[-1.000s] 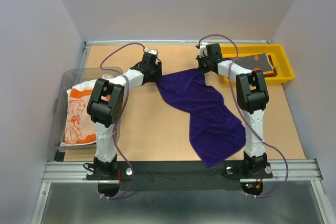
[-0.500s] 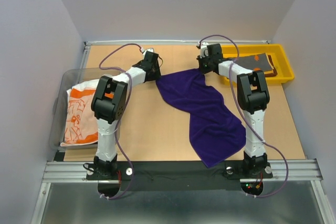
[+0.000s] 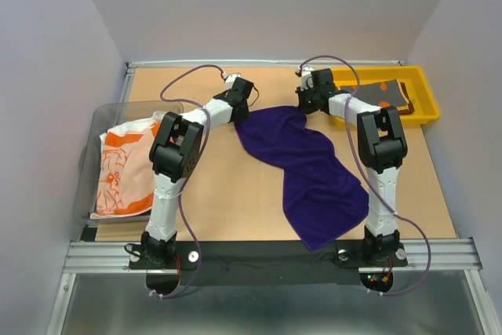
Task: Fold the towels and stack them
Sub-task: Flatten out the crumpled towel
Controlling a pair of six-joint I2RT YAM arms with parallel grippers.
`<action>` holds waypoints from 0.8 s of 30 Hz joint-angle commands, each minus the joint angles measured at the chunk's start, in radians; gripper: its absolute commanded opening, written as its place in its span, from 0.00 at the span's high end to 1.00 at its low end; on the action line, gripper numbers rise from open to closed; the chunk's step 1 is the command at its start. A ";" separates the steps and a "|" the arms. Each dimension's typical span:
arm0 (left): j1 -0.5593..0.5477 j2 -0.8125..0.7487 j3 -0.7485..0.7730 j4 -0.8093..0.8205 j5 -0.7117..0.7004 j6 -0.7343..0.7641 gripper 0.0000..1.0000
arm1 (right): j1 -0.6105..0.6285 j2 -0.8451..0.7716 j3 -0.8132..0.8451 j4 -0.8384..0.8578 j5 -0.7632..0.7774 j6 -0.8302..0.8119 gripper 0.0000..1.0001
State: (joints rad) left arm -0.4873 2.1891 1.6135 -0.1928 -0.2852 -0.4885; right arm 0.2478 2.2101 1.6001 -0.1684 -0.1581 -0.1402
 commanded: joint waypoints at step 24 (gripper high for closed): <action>0.044 -0.054 -0.121 -0.079 -0.019 -0.073 0.55 | -0.025 -0.047 -0.068 -0.054 0.035 0.016 0.99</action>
State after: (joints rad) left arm -0.4496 2.1139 1.4933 -0.1757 -0.3172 -0.5591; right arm 0.2409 2.1853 1.5677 -0.1707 -0.1505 -0.1261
